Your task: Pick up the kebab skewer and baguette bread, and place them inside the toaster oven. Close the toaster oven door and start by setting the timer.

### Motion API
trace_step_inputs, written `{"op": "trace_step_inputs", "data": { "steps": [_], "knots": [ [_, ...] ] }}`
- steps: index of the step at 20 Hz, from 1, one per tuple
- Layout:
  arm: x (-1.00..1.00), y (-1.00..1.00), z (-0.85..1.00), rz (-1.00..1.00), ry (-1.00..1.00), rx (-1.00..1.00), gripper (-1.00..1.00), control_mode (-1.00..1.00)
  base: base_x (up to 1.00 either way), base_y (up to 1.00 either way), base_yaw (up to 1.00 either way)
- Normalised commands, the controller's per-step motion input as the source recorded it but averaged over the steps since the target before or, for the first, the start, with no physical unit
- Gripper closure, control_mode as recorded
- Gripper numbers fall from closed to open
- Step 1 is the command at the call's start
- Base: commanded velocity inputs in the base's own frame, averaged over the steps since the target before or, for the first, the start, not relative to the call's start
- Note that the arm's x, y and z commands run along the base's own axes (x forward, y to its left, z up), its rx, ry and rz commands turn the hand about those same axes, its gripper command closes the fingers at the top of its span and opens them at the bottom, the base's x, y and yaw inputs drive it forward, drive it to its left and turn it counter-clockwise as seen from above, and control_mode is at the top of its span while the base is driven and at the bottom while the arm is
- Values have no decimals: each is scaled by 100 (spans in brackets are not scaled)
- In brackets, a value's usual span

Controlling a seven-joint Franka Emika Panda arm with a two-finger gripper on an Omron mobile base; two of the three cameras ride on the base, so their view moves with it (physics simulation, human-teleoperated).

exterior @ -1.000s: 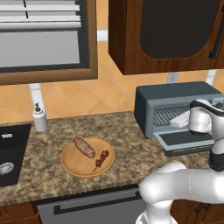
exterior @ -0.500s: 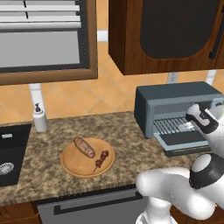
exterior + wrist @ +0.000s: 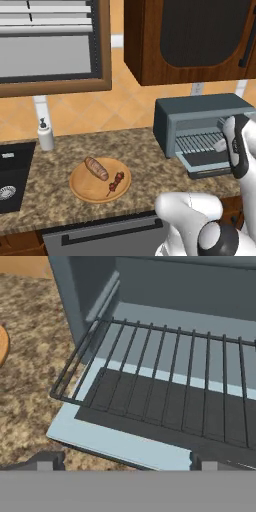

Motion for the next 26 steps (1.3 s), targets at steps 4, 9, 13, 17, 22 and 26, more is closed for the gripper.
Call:
{"op": "trace_step_inputs", "data": {
  "steps": [4, 9, 13, 17, 22, 26],
  "knots": [
    [-36, 100, 32, -2, 3, -2, -100, -100, 0, 0, 0],
    [-9, 100, 0, -16, 1, 0, -100, -100, 0, 0, 0],
    [-18, 100, 0, -25, 0, 0, -100, -100, 0, 0, 0],
    [-5, 100, 0, -23, 11, 0, -100, -100, 0, 0, 0],
    [0, 100, 0, -13, 14, 0, -100, -100, 0, 0, 0],
    [0, 100, -21, -2, 13, 0, -100, -100, 0, 0, 0]
  ]
}}
